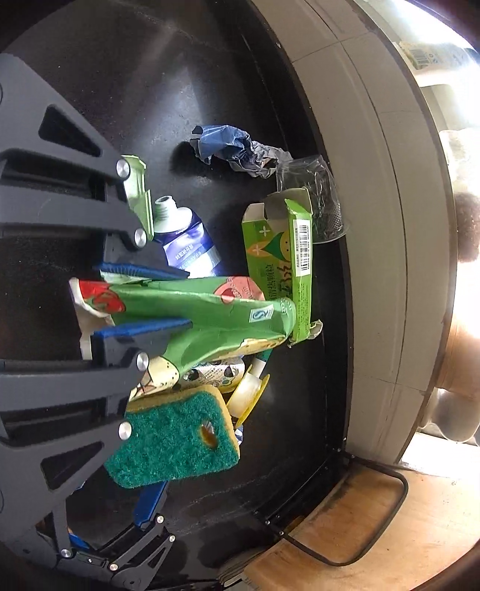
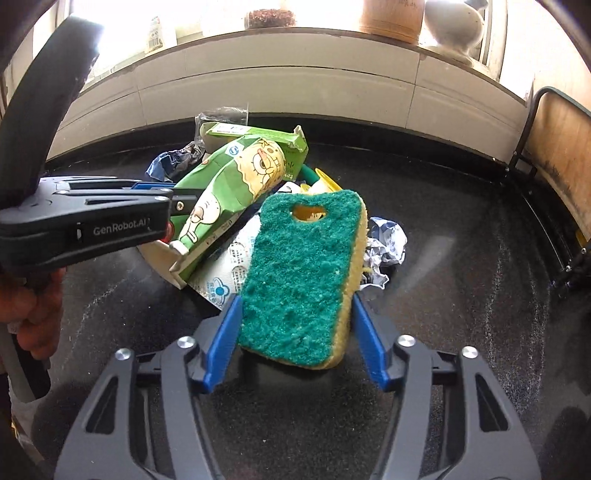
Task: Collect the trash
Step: 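Grasp the green printed carton with the left tool while the right tool grasps the green sponge, then carry the carton and sponge to the black bin and open both tools, then swing both tools back up to the remaining trash on the countertop, then grasp the silver blister pack with the left tool while the right tool grasps crumpled foil, then carry the blister pack and foil to the black bin and open both tools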
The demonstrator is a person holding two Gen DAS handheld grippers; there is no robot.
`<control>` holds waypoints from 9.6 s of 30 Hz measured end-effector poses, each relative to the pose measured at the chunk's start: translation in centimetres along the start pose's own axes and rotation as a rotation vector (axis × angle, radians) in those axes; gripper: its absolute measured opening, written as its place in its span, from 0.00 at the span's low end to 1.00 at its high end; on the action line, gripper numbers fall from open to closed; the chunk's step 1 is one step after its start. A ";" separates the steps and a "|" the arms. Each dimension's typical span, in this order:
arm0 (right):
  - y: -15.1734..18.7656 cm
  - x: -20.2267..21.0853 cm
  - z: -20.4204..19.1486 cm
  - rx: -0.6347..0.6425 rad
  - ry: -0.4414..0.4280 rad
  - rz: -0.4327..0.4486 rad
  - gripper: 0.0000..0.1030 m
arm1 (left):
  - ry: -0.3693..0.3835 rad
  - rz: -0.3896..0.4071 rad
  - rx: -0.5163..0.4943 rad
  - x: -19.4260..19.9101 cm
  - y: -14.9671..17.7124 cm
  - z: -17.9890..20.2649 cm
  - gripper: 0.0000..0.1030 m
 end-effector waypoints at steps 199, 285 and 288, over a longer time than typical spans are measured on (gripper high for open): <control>-1.4 2.3 6.6 0.101 -0.189 0.030 0.17 | -0.052 0.067 -0.135 5.3 5.3 5.4 0.47; 17.3 19.0 -52.6 0.809 -0.998 -0.113 0.17 | -0.751 0.013 0.718 41.4 47.8 -20.7 0.41; 22.1 17.6 -56.0 0.884 -0.995 -0.186 0.18 | -0.723 -0.037 0.807 39.9 52.5 -21.5 0.42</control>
Point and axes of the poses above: each gripper's, at about its wrist camera, not at the fingertips, and x roughly against the way its jaws point, z to its right, y to its underside, the point moved 7 cm from there along -x, roughly the way its jaws point, and after that the axes turned 3 degrees about -x, right-handed, at the moved point
